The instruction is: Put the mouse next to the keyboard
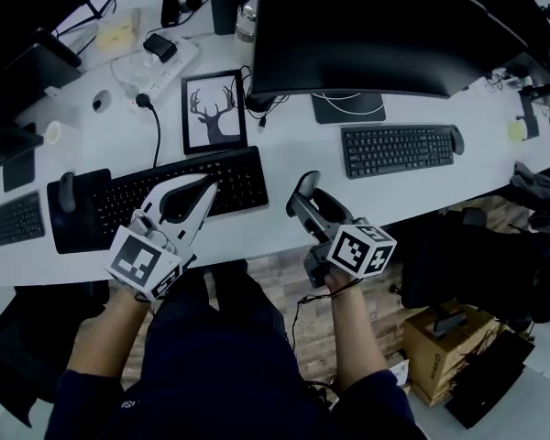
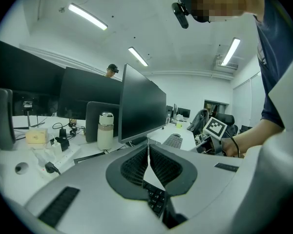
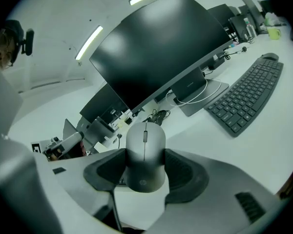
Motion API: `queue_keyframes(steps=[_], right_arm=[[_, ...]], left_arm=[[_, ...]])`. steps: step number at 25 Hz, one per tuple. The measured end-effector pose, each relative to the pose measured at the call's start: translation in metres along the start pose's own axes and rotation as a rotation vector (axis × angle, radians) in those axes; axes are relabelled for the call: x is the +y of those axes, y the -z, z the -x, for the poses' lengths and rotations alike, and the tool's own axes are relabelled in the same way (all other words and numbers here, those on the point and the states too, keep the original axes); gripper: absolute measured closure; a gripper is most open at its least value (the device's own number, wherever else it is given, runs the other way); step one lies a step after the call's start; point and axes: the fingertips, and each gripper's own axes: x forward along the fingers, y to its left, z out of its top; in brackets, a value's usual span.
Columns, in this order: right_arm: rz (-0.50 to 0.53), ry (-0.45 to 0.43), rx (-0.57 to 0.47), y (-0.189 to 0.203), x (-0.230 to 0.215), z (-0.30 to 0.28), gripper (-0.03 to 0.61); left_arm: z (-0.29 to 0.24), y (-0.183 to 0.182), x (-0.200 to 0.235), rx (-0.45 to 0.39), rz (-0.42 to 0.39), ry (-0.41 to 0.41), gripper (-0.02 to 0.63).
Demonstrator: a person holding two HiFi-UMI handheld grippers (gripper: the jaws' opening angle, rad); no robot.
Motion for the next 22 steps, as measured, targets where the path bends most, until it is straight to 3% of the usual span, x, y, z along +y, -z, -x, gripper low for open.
queue_keyframes(steps=[22], right_arm=[[0.161, 0.168, 0.185, 0.044, -0.024, -0.036, 0.324]], left_arm=[[0.018, 0.029, 0.019, 0.016, 0.055, -0.024, 0.575]])
